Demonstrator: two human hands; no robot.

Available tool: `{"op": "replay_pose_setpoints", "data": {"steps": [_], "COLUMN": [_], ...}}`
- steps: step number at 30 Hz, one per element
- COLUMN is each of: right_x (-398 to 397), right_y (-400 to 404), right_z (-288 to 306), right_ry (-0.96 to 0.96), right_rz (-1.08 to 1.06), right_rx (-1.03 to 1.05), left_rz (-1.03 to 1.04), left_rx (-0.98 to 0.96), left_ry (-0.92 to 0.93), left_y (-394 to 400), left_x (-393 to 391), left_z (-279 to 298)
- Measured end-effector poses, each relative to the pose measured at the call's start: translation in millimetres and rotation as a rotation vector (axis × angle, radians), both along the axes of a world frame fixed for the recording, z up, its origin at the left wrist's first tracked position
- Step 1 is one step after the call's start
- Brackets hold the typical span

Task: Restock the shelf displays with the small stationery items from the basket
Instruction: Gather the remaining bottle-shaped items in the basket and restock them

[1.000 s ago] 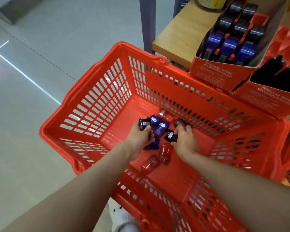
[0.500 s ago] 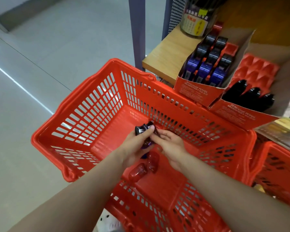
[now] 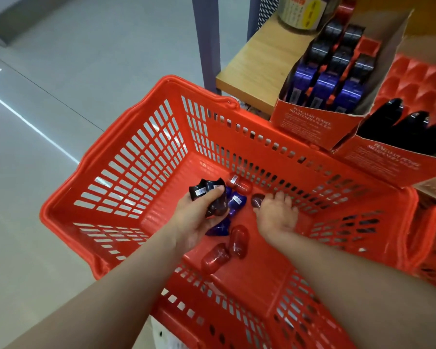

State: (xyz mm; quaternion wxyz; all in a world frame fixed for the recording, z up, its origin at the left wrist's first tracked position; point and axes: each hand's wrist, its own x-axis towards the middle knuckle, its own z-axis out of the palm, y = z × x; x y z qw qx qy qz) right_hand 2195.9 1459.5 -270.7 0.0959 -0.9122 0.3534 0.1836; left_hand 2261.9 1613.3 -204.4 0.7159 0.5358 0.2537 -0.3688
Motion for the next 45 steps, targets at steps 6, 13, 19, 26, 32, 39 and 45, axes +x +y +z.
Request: {"op": "replay_pose_setpoints", "data": {"steps": [6,13,19,26,32,39,45], "right_x": [-22.8,-48.4,-103.4,-130.0,-114.2,-72.5,-35.5], "right_y": [9.0,9.0,-5.1,-44.3,-83.3,-157.4,-168.3], "right_z": [5.8,124.5,239.7,309.4,323.2,329.6,298.8], "right_ry": [-0.14,-0.556,-0.757,-0.924,-1.041,-0.916,-0.73], "right_rz": [-0.165,-0.463,-0.479,-0.356,-0.472,-0.257,-0.089], "right_rx": [0.238,1.104,1.331,1.028,1.187,0.412,0.191], "left_rz": [-0.118,-0.422,-0.54,-0.384,-0.369,-0.53,-0.77], "left_rx": [0.027,-0.033,0.124,-0.008,-0.076,0.079,0.202], "left_ry": [-0.02,-0.29,-0.601,-0.656,-0.691,-0.778,-0.935], "left_y": [-5.3,-12.9,-17.4,-46.6,-93.8,-131.4,-144.0], "left_x": [1.4,-6.0,-39.1,-86.8,-73.3,-49.8,-41.0], "left_z": [16.9,104.7,215.8,248.8,252.0,228.6,201.2]}}
